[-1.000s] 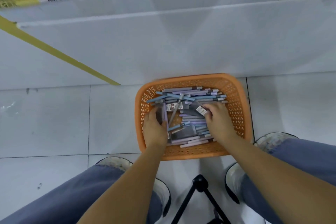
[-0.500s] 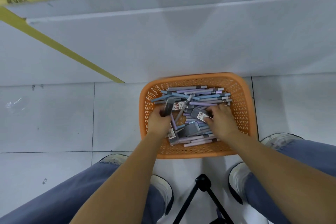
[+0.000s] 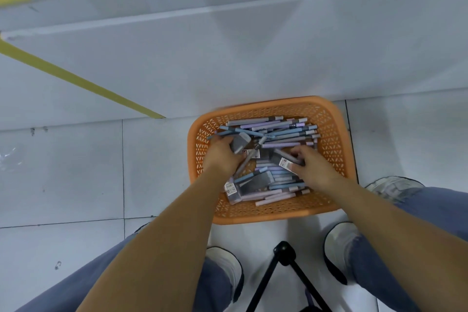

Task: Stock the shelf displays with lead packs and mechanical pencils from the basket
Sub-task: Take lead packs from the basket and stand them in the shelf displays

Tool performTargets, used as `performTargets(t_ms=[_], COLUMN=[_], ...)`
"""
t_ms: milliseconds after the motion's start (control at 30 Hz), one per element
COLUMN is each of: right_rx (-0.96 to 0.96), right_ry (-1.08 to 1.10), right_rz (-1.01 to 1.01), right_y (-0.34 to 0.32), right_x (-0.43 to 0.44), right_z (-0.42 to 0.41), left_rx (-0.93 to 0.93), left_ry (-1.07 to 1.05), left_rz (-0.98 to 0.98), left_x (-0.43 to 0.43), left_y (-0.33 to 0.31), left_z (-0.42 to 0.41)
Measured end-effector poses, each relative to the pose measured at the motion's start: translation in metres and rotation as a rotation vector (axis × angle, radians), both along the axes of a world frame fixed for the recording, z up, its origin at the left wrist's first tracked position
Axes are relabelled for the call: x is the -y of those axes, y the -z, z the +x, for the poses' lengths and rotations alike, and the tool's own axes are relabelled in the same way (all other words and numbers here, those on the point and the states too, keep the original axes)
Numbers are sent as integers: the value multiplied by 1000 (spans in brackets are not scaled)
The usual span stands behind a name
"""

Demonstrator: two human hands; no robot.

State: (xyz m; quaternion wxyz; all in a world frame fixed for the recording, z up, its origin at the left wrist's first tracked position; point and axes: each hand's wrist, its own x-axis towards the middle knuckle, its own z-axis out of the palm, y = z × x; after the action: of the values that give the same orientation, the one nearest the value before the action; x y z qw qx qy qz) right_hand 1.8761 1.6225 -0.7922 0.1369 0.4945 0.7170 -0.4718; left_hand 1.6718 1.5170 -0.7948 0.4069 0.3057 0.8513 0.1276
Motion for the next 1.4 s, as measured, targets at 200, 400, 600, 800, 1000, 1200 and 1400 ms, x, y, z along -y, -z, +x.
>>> performTargets(t_ms=[200, 400, 600, 800, 1000, 1200, 1400], right_rx=[-80, -58, -35, -57, -121, -174, -409], right_ry=[117, -34, -9, 162, 154, 115, 159], right_rz=[-211, -235, -133, -184, -304, -271, -173], right_y=[-29, -31, -10, 0, -8, -53, -127], right_x=[-16, 2, 38, 59, 48, -8, -33], right_z=[9, -7, -27, -38, -42, -15, -21], left_rx=[46, 157, 241, 276, 393, 434, 635], left_ry=[-88, -415, -631, -712, -718, -592, -341], left_rz=[75, 134, -12, 5, 36, 162, 311], left_x=[5, 32, 65, 63, 67, 55, 23], left_y=[-13, -32, -25, -23, -27, -49, -113], left_z=[2, 4, 31, 32, 32, 33, 37])
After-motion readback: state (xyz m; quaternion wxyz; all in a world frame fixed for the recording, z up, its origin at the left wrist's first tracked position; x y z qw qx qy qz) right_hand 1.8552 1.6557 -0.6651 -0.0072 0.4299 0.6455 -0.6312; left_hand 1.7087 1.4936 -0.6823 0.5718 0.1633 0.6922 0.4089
